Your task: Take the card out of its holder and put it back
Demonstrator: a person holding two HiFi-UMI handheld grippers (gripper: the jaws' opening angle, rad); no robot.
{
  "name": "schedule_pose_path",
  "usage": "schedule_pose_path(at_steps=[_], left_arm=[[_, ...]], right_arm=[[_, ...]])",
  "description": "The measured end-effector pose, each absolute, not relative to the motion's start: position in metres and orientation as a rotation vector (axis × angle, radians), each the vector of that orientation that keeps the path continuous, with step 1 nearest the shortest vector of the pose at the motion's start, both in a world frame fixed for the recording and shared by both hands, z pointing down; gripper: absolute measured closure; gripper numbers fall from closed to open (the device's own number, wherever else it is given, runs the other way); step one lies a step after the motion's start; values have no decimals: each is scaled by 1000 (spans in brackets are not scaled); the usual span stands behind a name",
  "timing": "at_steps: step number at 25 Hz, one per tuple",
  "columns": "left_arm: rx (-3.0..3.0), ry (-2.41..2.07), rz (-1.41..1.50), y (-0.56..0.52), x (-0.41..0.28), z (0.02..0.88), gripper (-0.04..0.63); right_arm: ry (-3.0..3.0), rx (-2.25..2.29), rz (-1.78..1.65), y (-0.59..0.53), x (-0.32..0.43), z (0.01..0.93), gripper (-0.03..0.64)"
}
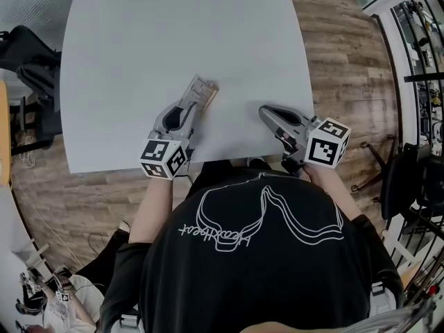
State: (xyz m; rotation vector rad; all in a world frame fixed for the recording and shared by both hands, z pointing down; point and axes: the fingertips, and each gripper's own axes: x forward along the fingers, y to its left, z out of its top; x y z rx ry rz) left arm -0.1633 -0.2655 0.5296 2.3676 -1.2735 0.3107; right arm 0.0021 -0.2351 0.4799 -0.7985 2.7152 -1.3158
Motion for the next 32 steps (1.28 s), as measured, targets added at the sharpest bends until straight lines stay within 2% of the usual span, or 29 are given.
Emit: schedule_pose_path(at_steps=[4,10,14,23,28,32], left_arm=[[2311,-1345,261,-259,-172,521,451],[2204,-1502,172,-228,-194,508,449],[2128,-1519,99,-192,-183,500,451],[2252,-1242,-56,-120,-89,435,561],[2359,-1198,-92,-93,-52,397,578],[2458,-1175,12,-78,-42,389,578]], right_arm=[[2719,-791,-1294,-229,20,472,607],[2812,-743,-1172,-208,33,452,607],[2851,-663,-1128,-184,39,438,607],[3018,-551,-926,-142,45,414,607],[3064,-470,-852,-123,36,403,607],[3060,-457,-821,-114,25,391,607]])
